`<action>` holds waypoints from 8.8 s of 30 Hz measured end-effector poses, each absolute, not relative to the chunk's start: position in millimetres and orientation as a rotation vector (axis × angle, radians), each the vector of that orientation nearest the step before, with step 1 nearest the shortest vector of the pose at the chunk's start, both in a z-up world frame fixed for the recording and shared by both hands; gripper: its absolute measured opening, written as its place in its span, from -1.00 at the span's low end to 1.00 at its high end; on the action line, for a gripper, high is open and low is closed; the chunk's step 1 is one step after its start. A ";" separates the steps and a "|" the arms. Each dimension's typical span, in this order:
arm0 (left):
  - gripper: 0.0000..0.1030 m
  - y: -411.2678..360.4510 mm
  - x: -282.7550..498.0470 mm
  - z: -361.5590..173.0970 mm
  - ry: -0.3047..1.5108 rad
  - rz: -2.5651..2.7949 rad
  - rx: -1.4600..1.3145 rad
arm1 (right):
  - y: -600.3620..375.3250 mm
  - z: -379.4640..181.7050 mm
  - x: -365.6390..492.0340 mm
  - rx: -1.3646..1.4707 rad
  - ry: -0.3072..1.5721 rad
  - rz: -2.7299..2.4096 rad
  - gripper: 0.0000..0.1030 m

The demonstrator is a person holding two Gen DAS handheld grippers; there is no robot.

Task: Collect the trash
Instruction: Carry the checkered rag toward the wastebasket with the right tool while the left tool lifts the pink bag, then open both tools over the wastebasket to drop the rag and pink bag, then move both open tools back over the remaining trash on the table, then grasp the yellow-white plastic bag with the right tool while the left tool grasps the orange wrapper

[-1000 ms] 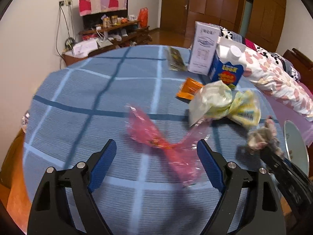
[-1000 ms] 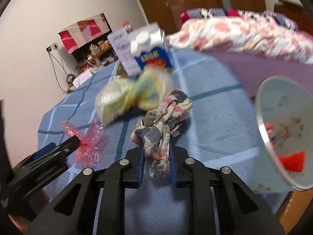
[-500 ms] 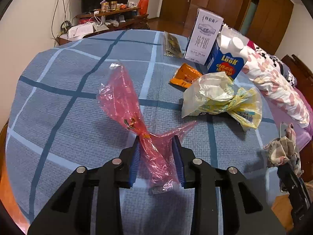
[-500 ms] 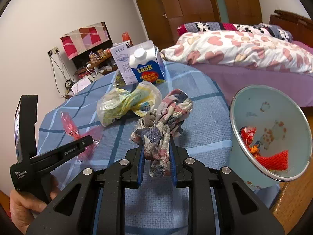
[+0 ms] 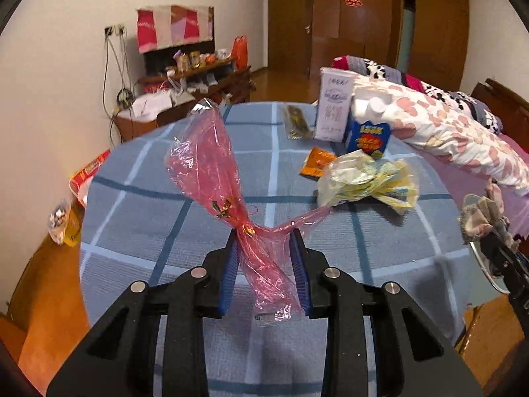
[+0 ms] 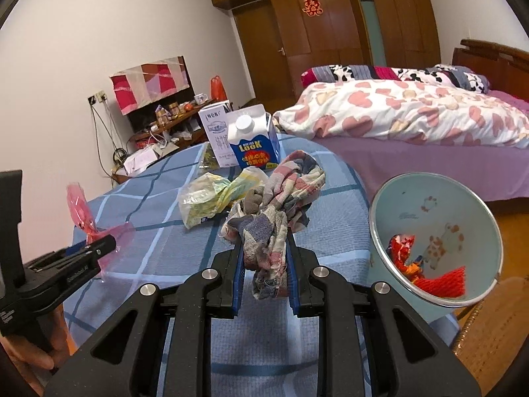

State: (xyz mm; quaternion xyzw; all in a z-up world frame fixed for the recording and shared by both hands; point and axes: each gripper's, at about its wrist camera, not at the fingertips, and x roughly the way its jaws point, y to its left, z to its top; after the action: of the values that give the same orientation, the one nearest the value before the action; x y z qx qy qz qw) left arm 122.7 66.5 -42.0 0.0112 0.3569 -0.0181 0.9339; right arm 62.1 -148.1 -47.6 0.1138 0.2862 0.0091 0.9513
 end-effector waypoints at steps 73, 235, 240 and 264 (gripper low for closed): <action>-0.09 26.6 173.2 -91.8 0.901 0.005 0.006 | -210.4 -46.8 2.7 0.291 0.549 -0.125 -0.57; 0.87 101.7 161.7 -78.3 0.784 0.084 0.071 | -161.7 -82.4 198.0 0.321 0.753 0.064 0.40; 0.87 107.2 166.7 -82.6 0.798 0.078 0.067 | -145.5 -96.5 228.0 0.278 0.838 0.129 -0.08; 0.73 34.2 223.0 -85.8 0.815 -0.029 0.054 | -236.2 -51.3 160.1 0.257 0.558 -0.228 -0.42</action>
State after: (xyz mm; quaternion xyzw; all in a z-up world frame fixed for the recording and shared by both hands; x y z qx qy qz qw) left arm 223.0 34.2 -85.8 0.0263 0.3963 -0.0141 0.9176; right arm 160.1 -236.2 -51.3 0.1263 0.2738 -0.1118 0.9469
